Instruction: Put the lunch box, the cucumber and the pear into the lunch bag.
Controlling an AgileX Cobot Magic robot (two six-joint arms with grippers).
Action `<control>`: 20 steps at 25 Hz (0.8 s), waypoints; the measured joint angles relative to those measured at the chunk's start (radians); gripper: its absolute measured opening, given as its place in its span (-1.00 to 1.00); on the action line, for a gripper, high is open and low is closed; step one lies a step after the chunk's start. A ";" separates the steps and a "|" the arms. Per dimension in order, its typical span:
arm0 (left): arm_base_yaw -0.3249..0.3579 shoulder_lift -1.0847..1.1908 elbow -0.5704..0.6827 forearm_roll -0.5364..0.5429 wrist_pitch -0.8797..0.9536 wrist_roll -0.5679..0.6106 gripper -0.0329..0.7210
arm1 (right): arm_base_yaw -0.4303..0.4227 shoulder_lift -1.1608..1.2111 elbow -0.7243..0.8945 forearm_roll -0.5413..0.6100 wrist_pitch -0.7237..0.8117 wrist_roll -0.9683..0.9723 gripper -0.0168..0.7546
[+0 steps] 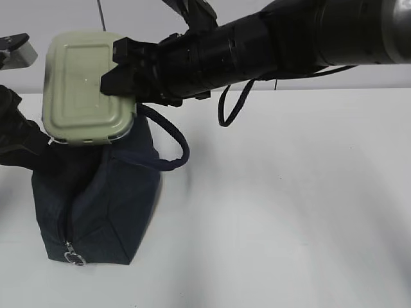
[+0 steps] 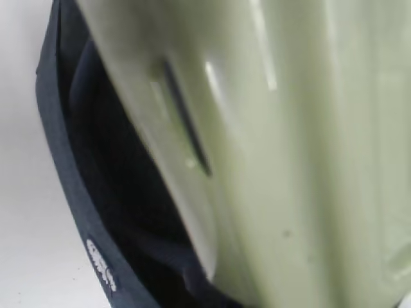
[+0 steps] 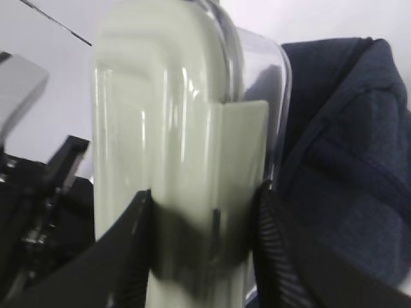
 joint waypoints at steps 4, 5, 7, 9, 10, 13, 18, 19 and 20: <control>-0.002 0.001 0.000 0.001 0.003 0.000 -0.91 | 0.000 0.000 -0.004 -0.292 0.011 0.218 -0.17; -0.003 0.004 0.000 0.001 0.004 0.000 -0.91 | 0.000 0.000 -0.009 -0.352 0.013 0.262 -0.17; -0.003 0.008 0.000 -0.001 0.003 0.000 -0.91 | 0.002 -0.006 -0.016 -0.466 0.023 0.376 -0.17; -0.005 0.008 0.000 -0.006 0.002 0.000 -0.91 | 0.006 -0.010 -0.019 -0.548 0.032 0.463 -0.17; -0.008 0.008 0.000 -0.006 0.002 0.000 -0.91 | 0.006 -0.010 -0.019 -0.580 0.037 0.502 -0.17; -0.009 0.008 0.000 -0.004 0.004 0.000 -0.91 | 0.006 -0.008 -0.021 -0.692 0.059 0.573 -0.17; -0.009 0.007 0.000 -0.002 -0.013 -0.002 -0.91 | 0.006 0.002 -0.013 -0.831 0.097 0.595 -0.17; -0.009 0.007 0.000 -0.002 -0.013 -0.003 -0.91 | 0.006 0.002 -0.013 -0.833 0.097 0.598 -0.17; -0.009 0.007 0.000 -0.001 -0.014 -0.004 -0.91 | 0.006 0.002 -0.013 -0.834 0.097 0.598 -0.17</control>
